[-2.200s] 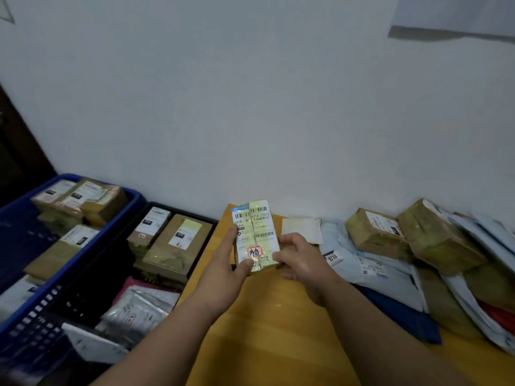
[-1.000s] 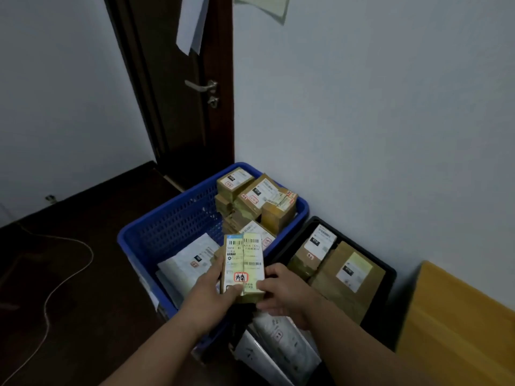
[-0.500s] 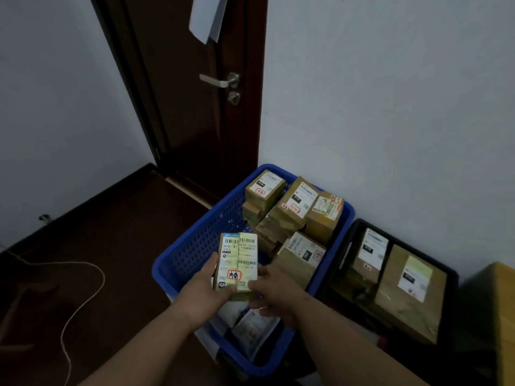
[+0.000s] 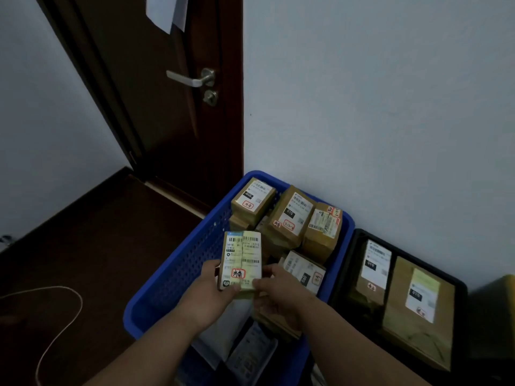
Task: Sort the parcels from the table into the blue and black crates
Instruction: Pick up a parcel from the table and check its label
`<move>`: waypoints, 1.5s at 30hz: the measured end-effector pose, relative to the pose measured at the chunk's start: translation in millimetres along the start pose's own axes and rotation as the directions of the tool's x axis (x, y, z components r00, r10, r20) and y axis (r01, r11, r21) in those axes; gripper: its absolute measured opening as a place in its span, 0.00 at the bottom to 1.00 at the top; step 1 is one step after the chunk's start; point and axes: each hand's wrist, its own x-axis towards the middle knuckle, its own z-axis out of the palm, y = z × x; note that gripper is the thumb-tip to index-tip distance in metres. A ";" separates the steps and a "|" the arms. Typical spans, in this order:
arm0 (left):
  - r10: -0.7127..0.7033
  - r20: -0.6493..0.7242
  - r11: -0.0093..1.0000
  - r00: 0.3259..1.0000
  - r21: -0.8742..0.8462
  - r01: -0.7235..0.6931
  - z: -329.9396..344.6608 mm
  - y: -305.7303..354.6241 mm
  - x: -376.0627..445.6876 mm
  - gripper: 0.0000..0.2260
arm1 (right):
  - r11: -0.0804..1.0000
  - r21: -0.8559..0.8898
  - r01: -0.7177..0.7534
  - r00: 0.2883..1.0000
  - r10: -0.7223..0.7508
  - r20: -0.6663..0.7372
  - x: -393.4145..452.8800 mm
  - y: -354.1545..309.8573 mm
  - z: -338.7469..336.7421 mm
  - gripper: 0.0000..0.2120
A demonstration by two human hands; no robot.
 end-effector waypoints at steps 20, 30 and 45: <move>0.198 0.139 0.968 0.970 0.125 -0.216 -42.0 15.0 201.0 0.19 | 0.990 0.125 0.059 0.940 -0.014 -0.340 138.9 -70.8 17.6 0.23; 0.221 0.311 0.937 0.925 0.195 -0.289 -46.3 37.2 307.1 0.29 | 0.949 0.260 0.180 0.889 -0.044 -0.455 204.3 -122.4 16.7 0.31; 0.118 0.315 0.829 0.942 0.491 -0.268 -32.9 29.2 307.6 0.34 | 0.976 0.170 0.133 0.887 -0.041 -0.460 206.6 -106.2 20.1 0.27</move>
